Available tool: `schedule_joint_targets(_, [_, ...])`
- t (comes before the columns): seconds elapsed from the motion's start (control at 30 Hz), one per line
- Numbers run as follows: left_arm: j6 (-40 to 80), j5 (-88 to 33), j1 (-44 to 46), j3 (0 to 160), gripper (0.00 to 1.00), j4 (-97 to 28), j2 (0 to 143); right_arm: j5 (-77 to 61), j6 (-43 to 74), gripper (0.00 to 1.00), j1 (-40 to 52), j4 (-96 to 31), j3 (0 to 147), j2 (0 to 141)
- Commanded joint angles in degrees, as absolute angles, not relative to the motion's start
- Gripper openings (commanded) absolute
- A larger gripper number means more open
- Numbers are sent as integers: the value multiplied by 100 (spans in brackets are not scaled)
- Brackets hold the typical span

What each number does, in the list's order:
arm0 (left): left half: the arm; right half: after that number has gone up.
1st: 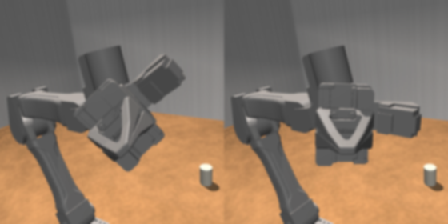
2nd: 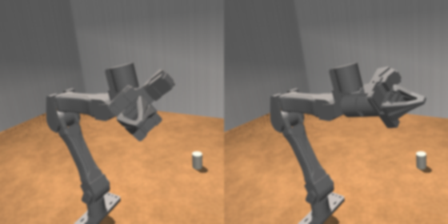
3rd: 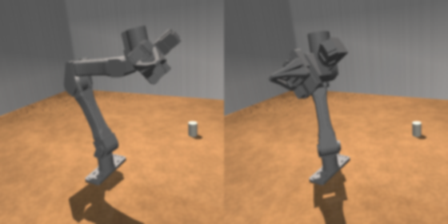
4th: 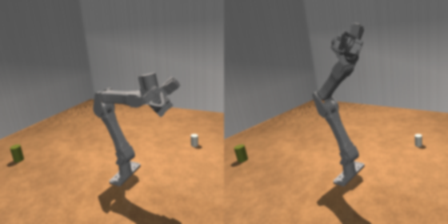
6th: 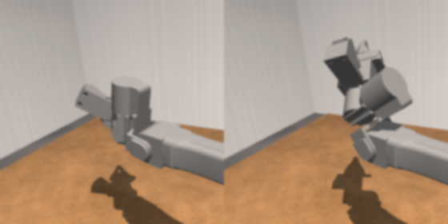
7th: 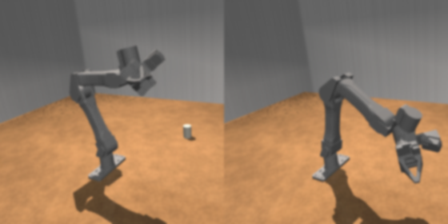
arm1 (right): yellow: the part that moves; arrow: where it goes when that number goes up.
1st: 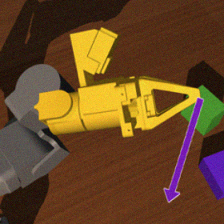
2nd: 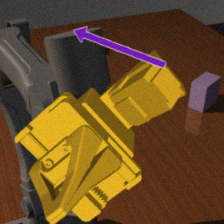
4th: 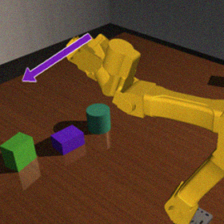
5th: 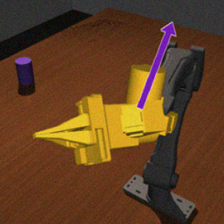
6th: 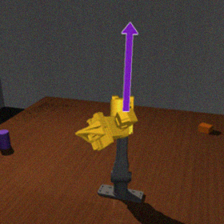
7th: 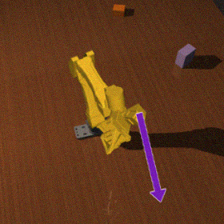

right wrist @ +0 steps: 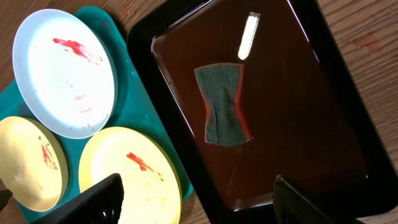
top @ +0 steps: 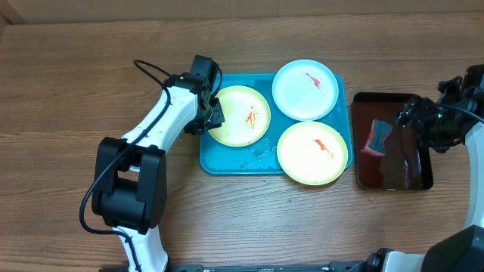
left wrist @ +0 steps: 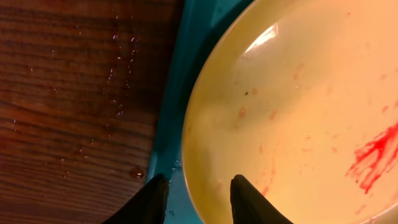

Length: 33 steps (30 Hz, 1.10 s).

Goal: Clean dirty plates on tray and stack at the side
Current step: 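Move left gripper to the left yellow plate rim and grip it, then reach right gripper into the brown tray and grasp the green sponge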

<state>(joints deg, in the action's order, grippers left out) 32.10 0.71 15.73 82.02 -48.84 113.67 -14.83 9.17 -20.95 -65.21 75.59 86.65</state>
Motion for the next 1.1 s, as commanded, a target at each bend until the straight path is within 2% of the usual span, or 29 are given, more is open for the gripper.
schedule_joint_targets(0.0, [3387, 228, 1579, 8114, 36, -4866, 11415, -1457, 893, 78, -2097, -6504, 7717, 8635])
schedule_joint_targets(0.37, [3387, -148, 1579, 7695, 34, -4351, 11415, -1455, 891, 78, -2097, -6484, 7717, 8632])
schedule_joint_targets(0.43, [3385, -143, 1579, 7695, 23, -4259, 11415, -1455, 893, 79, -2097, -6482, 7717, 8632])
schedule_joint_targets(0.5, [3385, -128, 1579, 7695, 18, -4191, 11415, -1455, 891, 78, -2097, -6486, 7714, 8635])
schedule_joint_targets(0.8, [3382, -67, 1581, 7688, 20, -4106, 11439, -1352, 893, 78, -2097, -6445, 7557, 8711])
schedule_joint_targets(0.9, [3382, -71, 1581, 7686, 18, -4112, 11557, -1354, 893, 78, -2097, -6394, 7454, 8768])
schedule_joint_targets(1.07, [3387, -119, 1579, 7686, 5, -4119, 11819, -1354, 893, 77, -2097, -6333, 7321, 8853])
